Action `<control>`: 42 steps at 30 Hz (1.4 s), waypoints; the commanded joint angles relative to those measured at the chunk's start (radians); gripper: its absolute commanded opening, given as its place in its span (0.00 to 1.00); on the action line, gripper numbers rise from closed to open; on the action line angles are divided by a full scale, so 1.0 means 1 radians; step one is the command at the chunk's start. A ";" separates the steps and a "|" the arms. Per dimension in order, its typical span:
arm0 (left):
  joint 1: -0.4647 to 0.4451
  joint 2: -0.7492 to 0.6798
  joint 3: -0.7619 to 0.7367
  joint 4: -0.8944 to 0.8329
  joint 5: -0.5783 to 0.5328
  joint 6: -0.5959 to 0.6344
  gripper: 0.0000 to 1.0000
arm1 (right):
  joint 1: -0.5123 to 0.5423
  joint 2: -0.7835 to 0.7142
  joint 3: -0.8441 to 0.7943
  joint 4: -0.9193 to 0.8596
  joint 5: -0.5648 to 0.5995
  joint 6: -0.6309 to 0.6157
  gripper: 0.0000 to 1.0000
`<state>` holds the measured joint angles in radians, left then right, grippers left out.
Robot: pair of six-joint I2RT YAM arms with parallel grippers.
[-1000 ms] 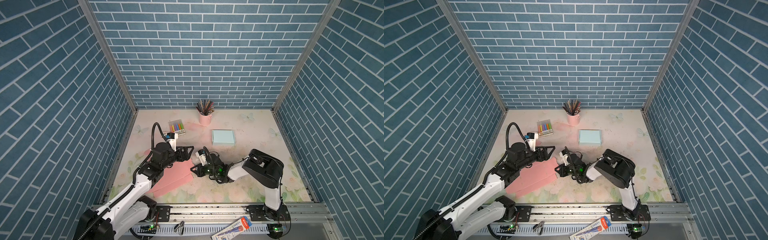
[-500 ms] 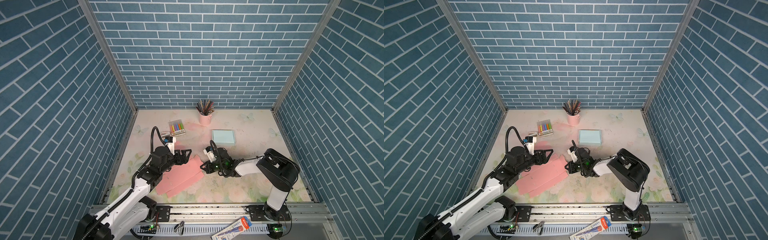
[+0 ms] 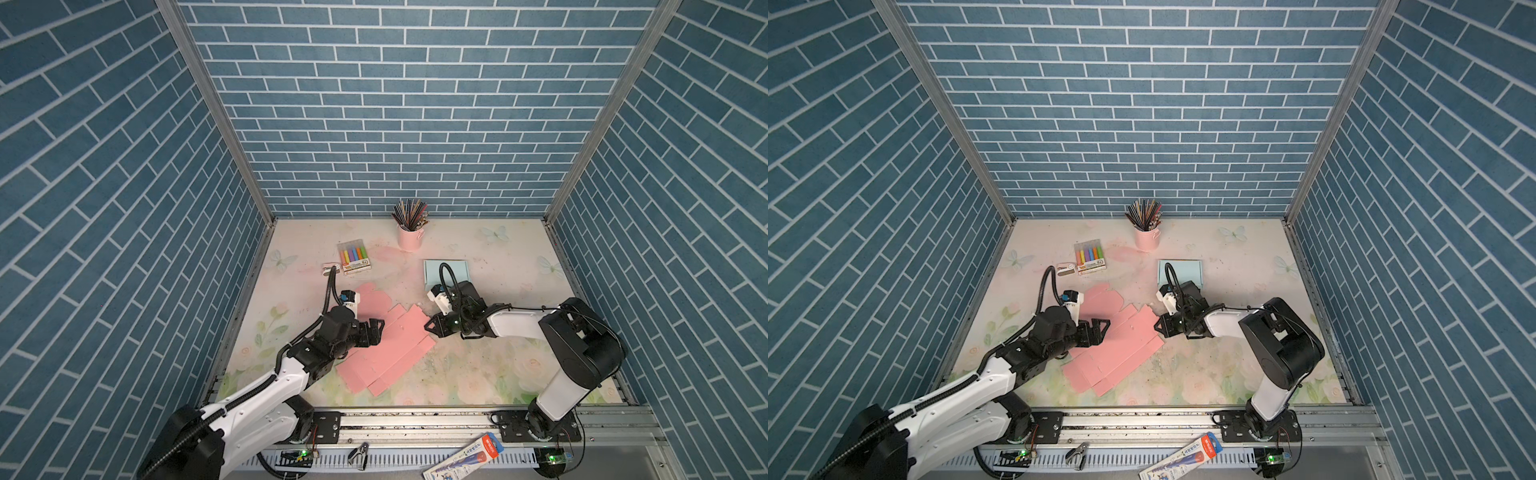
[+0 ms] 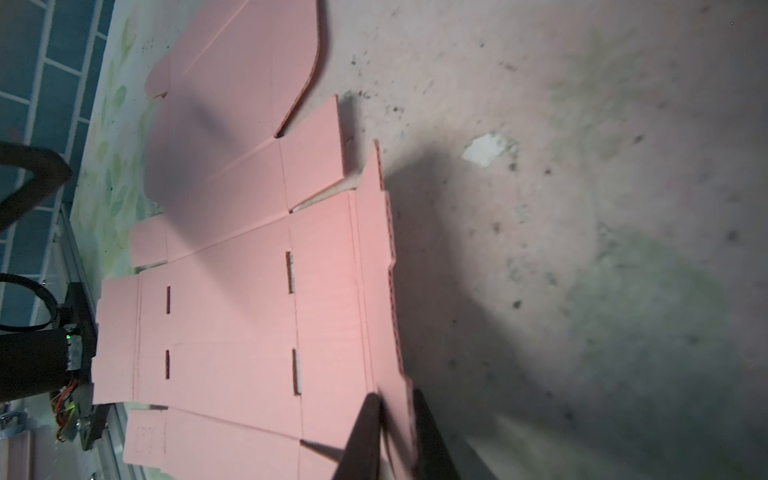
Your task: Fold the paper box
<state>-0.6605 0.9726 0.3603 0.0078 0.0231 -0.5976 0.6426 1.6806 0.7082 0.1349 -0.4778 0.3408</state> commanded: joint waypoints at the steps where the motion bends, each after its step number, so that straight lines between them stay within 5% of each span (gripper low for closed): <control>1: -0.091 0.033 0.019 -0.122 -0.202 -0.050 0.88 | -0.012 -0.052 -0.008 -0.090 0.031 -0.060 0.24; 9: -0.149 -0.014 -0.057 -0.154 -0.255 -0.155 0.88 | -0.010 -0.303 -0.090 -0.123 0.113 0.014 0.50; 15: -0.147 -0.091 -0.018 -0.295 -0.263 -0.191 0.88 | 0.015 -0.445 -0.171 -0.162 0.122 0.091 0.52; 28: -0.124 -0.141 -0.040 -0.408 -0.172 -0.255 0.88 | 0.236 -0.634 -0.203 -0.258 0.247 0.350 0.53; 35: -0.125 -0.049 -0.042 -0.414 -0.195 -0.251 0.88 | 0.270 -0.621 -0.192 -0.259 0.211 0.378 0.52; 42: -0.151 -0.145 -0.108 -0.381 -0.142 -0.274 0.88 | 0.292 -0.574 -0.140 -0.257 0.226 0.384 0.52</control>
<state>-0.7959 0.8574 0.2882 -0.3546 -0.1452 -0.8387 0.9230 1.0916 0.5266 -0.1036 -0.2680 0.6849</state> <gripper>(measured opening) 0.884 0.522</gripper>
